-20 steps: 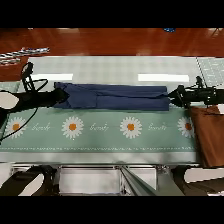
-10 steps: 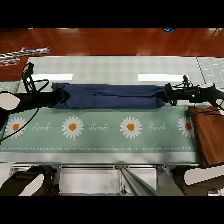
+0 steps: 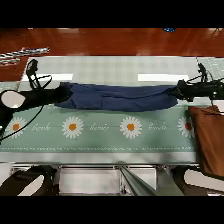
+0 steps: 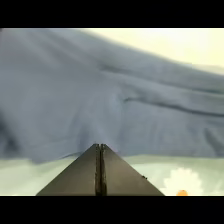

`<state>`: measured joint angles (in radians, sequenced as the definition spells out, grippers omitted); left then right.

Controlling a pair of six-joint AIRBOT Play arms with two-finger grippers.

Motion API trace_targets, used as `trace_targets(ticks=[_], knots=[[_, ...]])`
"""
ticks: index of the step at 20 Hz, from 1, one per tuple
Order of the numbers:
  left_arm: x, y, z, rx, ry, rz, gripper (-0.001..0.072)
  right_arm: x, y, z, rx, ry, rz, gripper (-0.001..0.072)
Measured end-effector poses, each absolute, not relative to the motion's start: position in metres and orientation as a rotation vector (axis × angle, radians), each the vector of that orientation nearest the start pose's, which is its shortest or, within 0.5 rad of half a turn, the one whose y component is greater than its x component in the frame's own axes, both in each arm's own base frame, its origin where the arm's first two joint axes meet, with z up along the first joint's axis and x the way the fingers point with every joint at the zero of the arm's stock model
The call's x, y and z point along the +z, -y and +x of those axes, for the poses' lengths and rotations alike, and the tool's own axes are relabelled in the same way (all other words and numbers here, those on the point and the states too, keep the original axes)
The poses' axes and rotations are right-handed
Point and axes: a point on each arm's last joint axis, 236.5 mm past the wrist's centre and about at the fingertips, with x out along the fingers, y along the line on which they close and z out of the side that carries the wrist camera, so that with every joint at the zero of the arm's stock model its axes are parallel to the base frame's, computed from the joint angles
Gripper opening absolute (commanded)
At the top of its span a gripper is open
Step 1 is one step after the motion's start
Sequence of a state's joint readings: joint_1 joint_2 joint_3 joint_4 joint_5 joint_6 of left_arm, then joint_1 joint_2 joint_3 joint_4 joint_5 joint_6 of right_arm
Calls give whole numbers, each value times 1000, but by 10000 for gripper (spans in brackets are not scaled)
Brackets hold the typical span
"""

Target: Fold the shirts.

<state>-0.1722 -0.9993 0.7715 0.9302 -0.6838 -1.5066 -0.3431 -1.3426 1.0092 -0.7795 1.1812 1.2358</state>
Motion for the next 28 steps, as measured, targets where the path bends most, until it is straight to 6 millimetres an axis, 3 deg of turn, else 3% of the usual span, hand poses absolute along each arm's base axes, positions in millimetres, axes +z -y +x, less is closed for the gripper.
trace_targets(ticks=[3,7,10,13,15,17,19,22,25,28], knots=[[36,214,375,-445,-964,-470,22,34,-32,353,311,-1161,639,25],[10,317,378,-623,-1090,-371,22,77,-45,319,329,-1084,580,25],[-20,397,357,-756,-1229,-294,23,101,-53,300,335,-1032,555,25],[-45,462,323,-867,-1339,-224,22,115,-60,288,344,-1004,550,25],[-57,494,298,-931,-1392,-175,23,122,-66,283,364,-995,562,25],[-63,512,280,-982,-1435,-131,23,126,-69,281,373,-990,570,25],[-58,514,283,-997,-1440,-123,23,128,-71,279,378,-988,575,25],[-34,482,320,-960,-1421,-121,24,131,-76,279,389,-982,591,25],[12,415,367,-874,-1353,-79,24,141,-103,288,466,-955,620,25],[76,320,403,-719,-1216,-62,24,143,-150,308,565,-958,626,25]])
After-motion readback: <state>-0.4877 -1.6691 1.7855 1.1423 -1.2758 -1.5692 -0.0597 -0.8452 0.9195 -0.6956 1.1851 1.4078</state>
